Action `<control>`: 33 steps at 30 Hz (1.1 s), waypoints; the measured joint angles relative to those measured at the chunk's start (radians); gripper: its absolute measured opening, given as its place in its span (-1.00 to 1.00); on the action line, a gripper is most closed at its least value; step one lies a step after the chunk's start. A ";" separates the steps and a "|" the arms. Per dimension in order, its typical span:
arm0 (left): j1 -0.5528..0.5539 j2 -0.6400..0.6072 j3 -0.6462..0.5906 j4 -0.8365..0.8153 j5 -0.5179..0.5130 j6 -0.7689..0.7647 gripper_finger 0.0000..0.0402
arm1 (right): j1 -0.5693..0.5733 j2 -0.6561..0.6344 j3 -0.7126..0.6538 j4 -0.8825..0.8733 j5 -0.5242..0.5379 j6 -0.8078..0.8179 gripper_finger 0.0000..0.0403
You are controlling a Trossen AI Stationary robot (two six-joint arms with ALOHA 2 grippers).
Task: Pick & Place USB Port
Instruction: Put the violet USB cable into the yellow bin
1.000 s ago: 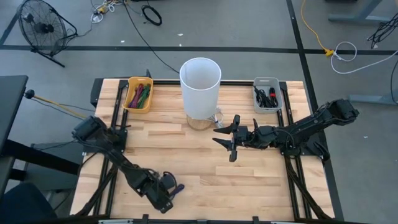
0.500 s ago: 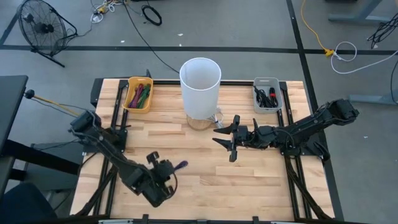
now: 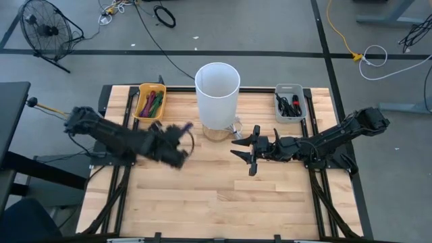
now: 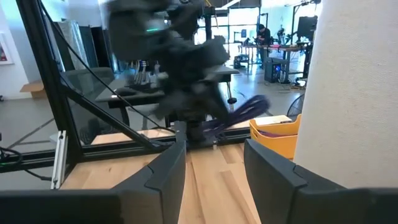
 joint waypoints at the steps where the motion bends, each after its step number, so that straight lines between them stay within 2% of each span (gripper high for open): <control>1: 0.036 -0.031 -0.029 0.013 0.016 0.015 -0.95 | 0.000 0.000 0.000 0.000 0.000 0.000 -0.18; 7: 0.262 -0.274 -0.303 0.195 0.122 0.135 -0.95 | 0.000 0.000 0.000 0.000 0.000 0.000 -0.18; 10: 0.380 -0.392 -0.418 0.252 0.136 0.160 -0.95 | 0.000 0.000 0.000 0.000 0.000 0.000 -0.18; 13: 0.491 -0.492 -0.490 0.271 0.129 0.183 -0.95 | 0.000 0.000 0.000 0.001 0.000 0.000 -0.18; 18: 0.650 -0.598 -0.521 0.286 0.101 0.285 -0.95 | 0.000 0.000 0.000 0.002 0.000 -0.001 -0.18; 23: 0.803 -0.626 -0.521 0.377 0.104 0.413 -0.95 | 0.000 0.000 0.000 0.002 0.000 -0.001 -0.18; 27: 0.928 -0.598 -0.521 0.467 0.184 0.535 -0.95 | 0.000 0.000 0.000 0.003 0.000 -0.001 -0.18; 33: 1.111 -0.535 -0.521 0.504 0.250 0.671 -0.95 | -0.001 0.000 0.000 0.004 0.000 -0.003 -0.18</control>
